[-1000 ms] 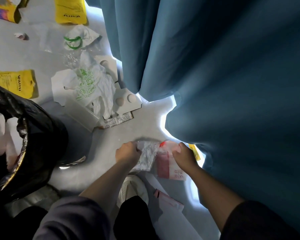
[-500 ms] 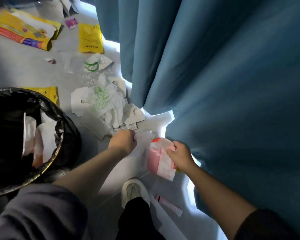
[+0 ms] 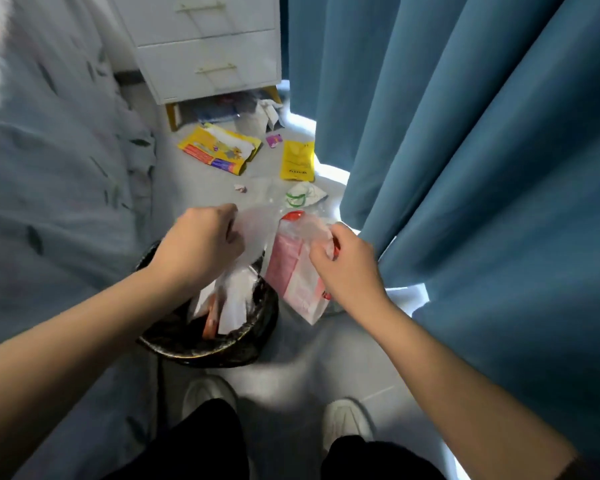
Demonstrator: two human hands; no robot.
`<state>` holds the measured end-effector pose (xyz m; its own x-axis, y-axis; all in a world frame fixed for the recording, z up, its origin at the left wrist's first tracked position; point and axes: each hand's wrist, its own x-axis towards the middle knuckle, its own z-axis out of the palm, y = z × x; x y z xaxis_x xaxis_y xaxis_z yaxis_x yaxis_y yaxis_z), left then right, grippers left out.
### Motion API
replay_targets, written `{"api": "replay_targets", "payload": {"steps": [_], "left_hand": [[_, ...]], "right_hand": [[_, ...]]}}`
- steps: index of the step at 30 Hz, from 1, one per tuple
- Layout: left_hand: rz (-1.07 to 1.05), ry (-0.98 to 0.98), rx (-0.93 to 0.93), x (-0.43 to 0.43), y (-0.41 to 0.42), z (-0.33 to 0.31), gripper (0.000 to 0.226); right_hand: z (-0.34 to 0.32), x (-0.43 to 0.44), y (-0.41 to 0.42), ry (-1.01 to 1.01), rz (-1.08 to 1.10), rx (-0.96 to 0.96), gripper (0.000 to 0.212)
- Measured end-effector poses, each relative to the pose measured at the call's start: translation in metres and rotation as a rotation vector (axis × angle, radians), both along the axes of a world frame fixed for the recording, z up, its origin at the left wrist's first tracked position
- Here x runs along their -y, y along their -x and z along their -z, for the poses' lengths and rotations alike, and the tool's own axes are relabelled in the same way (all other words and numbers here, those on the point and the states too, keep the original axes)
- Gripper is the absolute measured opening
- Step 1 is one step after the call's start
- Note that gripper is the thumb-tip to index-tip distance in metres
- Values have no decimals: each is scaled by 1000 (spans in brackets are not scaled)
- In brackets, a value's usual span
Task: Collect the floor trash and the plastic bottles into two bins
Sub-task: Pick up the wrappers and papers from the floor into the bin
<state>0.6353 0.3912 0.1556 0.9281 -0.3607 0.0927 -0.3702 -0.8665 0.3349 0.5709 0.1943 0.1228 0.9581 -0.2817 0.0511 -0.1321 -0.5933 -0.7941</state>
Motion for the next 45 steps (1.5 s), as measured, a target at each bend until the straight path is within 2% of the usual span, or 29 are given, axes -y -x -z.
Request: {"api": "replay_targets", "payload": {"steps": [3,7,10,12,14,17,21,26,30,34,40,45], "left_hand": [[-143,-16,13,-42,3,4,28],[-281,-69,-19,-68,12,29,24],[-393,-79,-74,-74,12,51,20],[-406,-131,-136,-76,12,68,18],[-330,-307,-206,-76,14,84,20],[-202,-595,-259,-77,20,105,49],[-135,-651,-210,-80,21,110,52],[-83,-619,-99,-64,16,88,54],[54,-581,-19,-20,10,67,62],[201,-563,30,38,16,60,60],[383,-584,-58,110,46,102,60],[461,-621,-209,145,78,166,59]], "right_hand": [[-8,-48,-23,-46,-84,14,36],[7,-93,-48,206,-192,-7,32],[32,-109,-57,369,-252,1,20],[48,-114,-59,482,-312,-88,17],[66,-118,-57,716,-458,-229,36],[87,-114,-51,928,-631,-332,65],[89,-95,-47,944,-675,-364,68],[73,-59,-36,890,-602,-310,65],[62,-17,-15,936,-532,-309,67],[67,20,13,967,-416,-355,60],[109,74,62,874,-348,-497,63],[174,120,137,718,-287,-751,64]]}}
